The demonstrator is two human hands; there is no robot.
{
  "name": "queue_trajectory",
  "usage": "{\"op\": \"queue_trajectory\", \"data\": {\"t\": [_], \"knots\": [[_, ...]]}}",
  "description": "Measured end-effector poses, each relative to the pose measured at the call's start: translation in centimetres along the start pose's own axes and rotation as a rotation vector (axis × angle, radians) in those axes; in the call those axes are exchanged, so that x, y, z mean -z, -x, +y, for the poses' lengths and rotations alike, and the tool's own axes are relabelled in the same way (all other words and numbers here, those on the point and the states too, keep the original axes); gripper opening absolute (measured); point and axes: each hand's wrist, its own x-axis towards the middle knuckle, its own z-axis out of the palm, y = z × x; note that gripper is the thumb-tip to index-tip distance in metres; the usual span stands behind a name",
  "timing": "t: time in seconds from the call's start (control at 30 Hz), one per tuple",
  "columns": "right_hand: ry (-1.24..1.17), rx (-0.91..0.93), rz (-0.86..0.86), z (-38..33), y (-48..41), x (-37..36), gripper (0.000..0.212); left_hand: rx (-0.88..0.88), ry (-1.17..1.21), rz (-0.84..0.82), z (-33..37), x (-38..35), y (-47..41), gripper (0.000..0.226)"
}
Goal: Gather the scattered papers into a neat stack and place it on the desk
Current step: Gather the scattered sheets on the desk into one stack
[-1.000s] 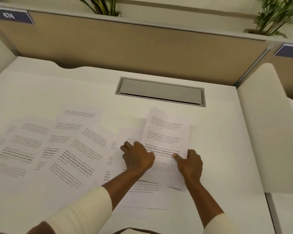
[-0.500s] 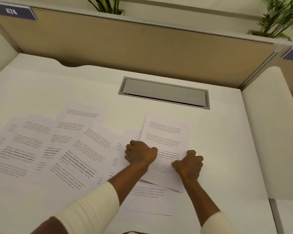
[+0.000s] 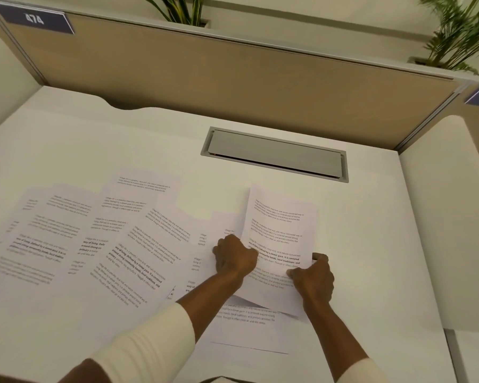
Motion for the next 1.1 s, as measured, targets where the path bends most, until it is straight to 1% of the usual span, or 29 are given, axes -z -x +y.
{"op": "queue_trajectory", "data": {"t": [0.1,0.2,0.27,0.33,0.47,0.5,0.6,0.67,0.77,0.93,1.0,1.1], "knots": [[-0.090,-0.016,0.038,0.5,0.2,0.0,0.058,-0.076,-0.032,0.017,-0.3,0.1,1.0,0.031],[-0.141,0.022,0.040,1.1,0.9,0.5,0.047,-0.145,-0.039,0.025,-0.9,0.4,2.1,0.031],[-0.147,0.062,0.013,1.8,1.6,0.9,0.043,-0.171,-0.068,0.028,-1.6,1.0,2.9,0.032],[-0.123,0.089,-0.041,2.7,2.5,1.0,0.043,-0.170,-0.107,0.035,-2.8,1.8,3.5,0.031],[-0.054,0.109,-0.155,4.3,4.3,0.2,0.046,-0.111,-0.191,0.064,-6.4,2.8,4.6,0.025],[-0.030,0.116,-0.171,4.6,4.8,-0.2,0.046,-0.102,-0.222,0.076,-7.3,2.9,4.9,0.026],[0.070,0.118,-0.180,5.4,6.6,-1.7,0.045,-0.107,-0.338,0.126,-9.8,2.9,5.3,0.041],[0.098,0.111,-0.141,5.6,7.6,-2.4,0.045,-0.121,-0.322,0.147,-10.5,2.7,5.3,0.043],[0.063,0.117,-0.065,5.3,8.1,-2.6,0.042,-0.169,-0.237,0.153,-9.9,2.4,5.3,0.038],[-0.048,0.136,0.011,3.7,6.6,-1.0,0.037,-0.259,-0.078,0.116,-5.8,1.5,4.6,0.023],[-0.082,0.141,0.041,2.9,5.5,0.0,0.035,-0.289,-0.072,0.116,-4.0,0.9,4.0,0.023],[-0.095,0.138,0.063,1.7,3.6,1.0,0.035,-0.327,-0.169,0.136,-1.7,0.0,2.7,0.036]]}}
